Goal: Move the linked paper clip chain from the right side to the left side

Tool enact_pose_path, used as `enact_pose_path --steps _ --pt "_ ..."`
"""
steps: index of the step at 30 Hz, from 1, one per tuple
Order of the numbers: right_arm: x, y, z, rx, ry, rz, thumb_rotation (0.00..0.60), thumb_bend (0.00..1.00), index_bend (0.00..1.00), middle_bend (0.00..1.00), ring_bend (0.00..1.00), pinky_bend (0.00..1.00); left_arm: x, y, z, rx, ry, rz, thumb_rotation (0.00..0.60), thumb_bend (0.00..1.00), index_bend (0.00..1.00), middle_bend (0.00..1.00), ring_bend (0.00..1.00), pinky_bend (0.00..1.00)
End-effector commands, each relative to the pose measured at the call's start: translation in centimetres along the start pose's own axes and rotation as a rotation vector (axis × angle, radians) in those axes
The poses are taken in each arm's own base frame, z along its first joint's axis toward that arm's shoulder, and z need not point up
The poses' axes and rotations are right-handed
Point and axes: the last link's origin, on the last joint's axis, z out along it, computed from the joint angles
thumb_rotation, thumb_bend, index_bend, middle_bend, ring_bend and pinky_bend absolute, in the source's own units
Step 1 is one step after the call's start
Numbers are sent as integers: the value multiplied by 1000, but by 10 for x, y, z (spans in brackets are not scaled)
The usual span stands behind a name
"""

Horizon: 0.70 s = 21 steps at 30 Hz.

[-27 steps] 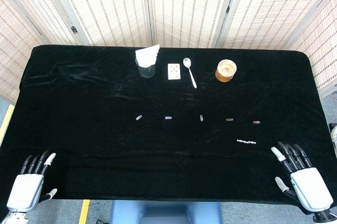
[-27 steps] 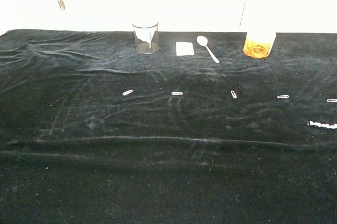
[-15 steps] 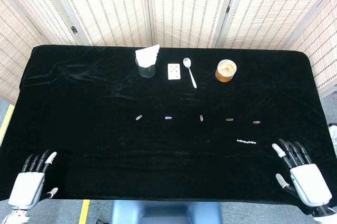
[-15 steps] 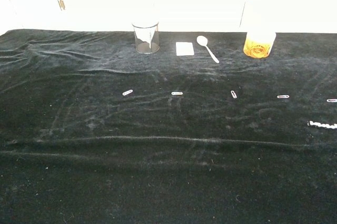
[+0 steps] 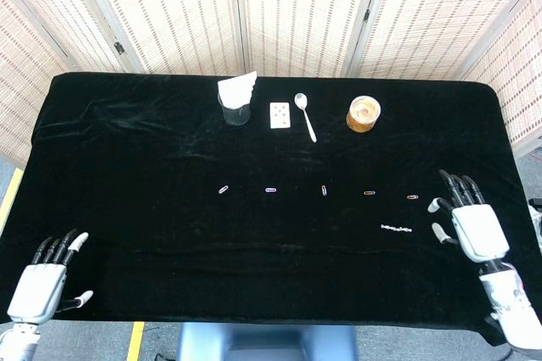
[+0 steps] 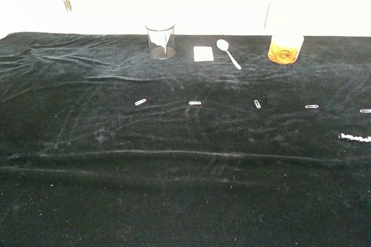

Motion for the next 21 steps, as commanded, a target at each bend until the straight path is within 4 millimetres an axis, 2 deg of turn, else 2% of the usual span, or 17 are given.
enact_pose_path --steps 1,12,21 --pt "-15 -3 13 -9 -42 -5 600 364 483 0 0 0 2 -9 5 26 -14 -9 600 150 0 61 131 109" --pt "-53 -4 12 -34 -117 10 600 363 457 0 0 0 6 -21 9 66 -24 -48 600 150 0 61 131 109" --pt "-65 -4 24 -35 -209 5 600 363 445 0 0 0 8 -23 12 44 -32 -80 600 150 0 61 130 103"
